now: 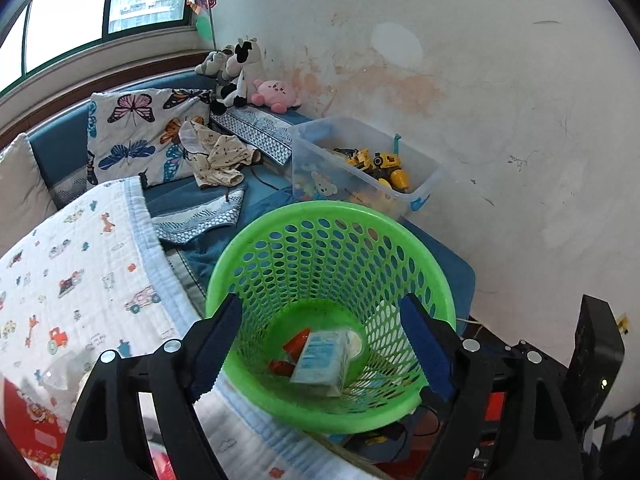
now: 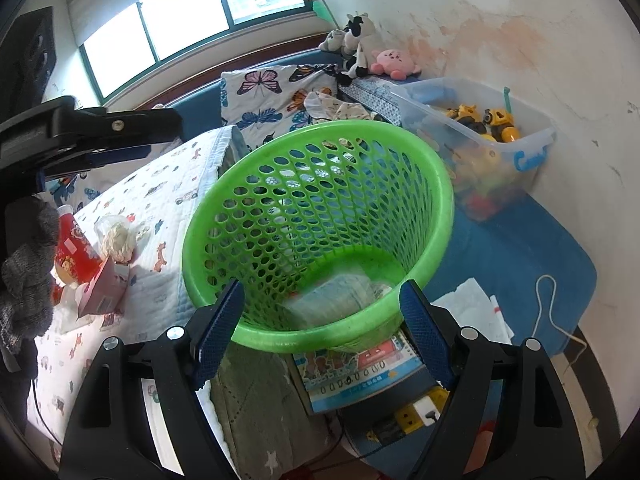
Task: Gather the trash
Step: 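Move the right gripper back toward the red paper cup and mesh net, then grasp the red mesh net with the right gripper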
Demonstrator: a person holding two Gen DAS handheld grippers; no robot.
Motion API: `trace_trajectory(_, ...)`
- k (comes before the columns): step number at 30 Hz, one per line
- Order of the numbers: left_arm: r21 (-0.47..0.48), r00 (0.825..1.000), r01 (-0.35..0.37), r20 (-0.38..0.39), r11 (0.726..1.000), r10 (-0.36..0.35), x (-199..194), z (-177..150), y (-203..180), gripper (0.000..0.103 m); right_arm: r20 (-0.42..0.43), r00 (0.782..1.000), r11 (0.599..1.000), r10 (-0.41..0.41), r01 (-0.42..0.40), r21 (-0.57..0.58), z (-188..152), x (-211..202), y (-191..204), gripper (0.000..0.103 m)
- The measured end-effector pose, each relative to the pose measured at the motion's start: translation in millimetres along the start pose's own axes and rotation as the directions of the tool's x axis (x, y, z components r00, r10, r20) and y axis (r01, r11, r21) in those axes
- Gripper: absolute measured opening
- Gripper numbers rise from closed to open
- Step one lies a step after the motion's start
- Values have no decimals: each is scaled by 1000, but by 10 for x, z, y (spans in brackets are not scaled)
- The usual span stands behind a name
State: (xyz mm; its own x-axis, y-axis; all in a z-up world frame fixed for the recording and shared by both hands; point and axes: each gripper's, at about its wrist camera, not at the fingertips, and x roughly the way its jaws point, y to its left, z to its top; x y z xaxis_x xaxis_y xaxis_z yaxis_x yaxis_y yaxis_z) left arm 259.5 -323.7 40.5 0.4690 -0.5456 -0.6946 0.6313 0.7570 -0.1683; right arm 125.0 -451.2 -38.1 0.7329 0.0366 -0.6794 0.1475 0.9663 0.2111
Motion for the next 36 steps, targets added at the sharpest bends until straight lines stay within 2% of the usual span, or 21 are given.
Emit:
trace_trajectory(6,-11,1000,-11,13,1000,12,-318,-134,106,78,-1,1000,1000,19,-19,-12,-50,-40,106,80)
trace_trajectory(16,-65,996,-70,55,995,74,-890,-452,416,78,-3,996,994,88,-89,-57,-91,-116,465,81)
trace_trajectory(21,-90,988,-130,72,987,136,-1159,-633,628,78,-2,992,988,124,-124,-97,-93,-162,713,81)
trace_trajectory(28,-169,974,-193,88,967,210,-1546,-907,1063,80,-3,983,972,185,-184,-146,-66,-221,1027,82)
trace_trajectory(36,-278,950,-263,93,924,299,-1960,-1190,1577,80,-26,962,936,271,-270,-225,-60,-242,1542,82)
